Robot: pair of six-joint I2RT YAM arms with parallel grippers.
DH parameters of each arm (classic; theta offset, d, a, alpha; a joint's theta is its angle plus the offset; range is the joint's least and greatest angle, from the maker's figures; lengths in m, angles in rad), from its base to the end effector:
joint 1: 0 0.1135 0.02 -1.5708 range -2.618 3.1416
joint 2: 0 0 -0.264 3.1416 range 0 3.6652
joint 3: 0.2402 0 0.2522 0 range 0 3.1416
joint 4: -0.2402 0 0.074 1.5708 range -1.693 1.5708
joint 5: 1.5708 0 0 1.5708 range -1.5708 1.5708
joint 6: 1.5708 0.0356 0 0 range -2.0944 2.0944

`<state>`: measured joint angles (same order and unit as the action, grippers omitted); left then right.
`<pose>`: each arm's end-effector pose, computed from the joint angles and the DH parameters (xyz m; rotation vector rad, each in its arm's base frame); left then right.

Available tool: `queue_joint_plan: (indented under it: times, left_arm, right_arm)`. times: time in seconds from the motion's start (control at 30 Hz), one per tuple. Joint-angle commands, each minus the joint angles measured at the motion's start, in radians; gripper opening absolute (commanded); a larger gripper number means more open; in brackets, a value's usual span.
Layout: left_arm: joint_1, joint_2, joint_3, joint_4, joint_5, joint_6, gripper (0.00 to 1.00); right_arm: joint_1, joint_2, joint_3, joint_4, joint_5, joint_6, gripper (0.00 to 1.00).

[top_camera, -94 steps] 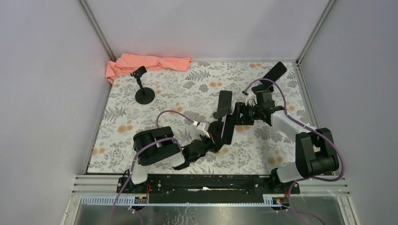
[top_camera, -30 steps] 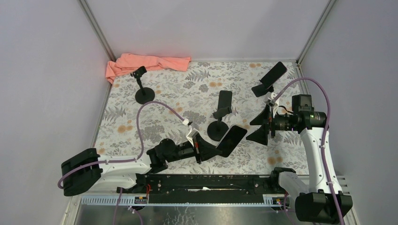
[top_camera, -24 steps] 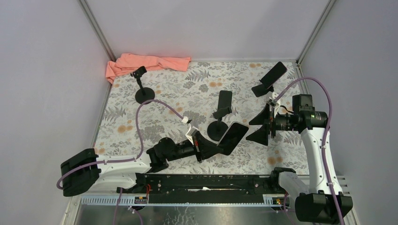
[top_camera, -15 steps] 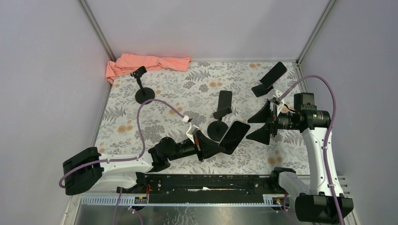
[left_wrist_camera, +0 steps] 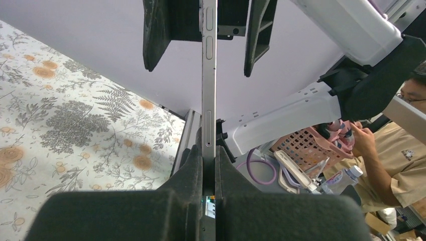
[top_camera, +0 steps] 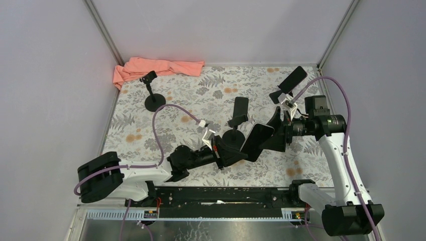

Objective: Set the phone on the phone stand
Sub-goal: Pick up the phone at the center of the board.

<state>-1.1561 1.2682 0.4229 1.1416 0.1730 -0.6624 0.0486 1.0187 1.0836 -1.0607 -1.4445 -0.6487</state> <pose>0.0964 -0.2341 0.2539 0.5243 1.3784 -1.6393 0.1629 0.0433 0.3482 -1.0722 1.5555 1.3790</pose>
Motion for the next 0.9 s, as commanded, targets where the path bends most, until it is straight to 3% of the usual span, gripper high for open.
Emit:
queue_joint_plan:
  times: [0.0,0.37,0.6,0.7,0.87]
  left_arm:
    - [-0.004,0.025,0.043,0.188,-0.006,-0.023,0.00]
    - [-0.004,0.052,0.048,0.193,0.002,-0.035,0.00]
    - [-0.004,0.054,0.047,0.183,-0.015,-0.041,0.01]
    - [-0.002,0.044,0.055,0.113,-0.055,-0.059,0.19]
    - [0.009,-0.005,0.027,0.022,-0.104,-0.065,0.48]
  right_arm:
    - [0.035,0.012,0.022,0.057,-0.045,0.093,0.75]
    - [0.042,0.024,0.036,0.085,-0.089,0.130,0.54]
    - [0.043,0.019,0.032,0.120,-0.094,0.161,0.13]
    - [0.043,0.009,0.025,0.151,-0.076,0.192,0.05]
    - [0.041,-0.009,0.004,0.192,-0.012,0.196,0.00]
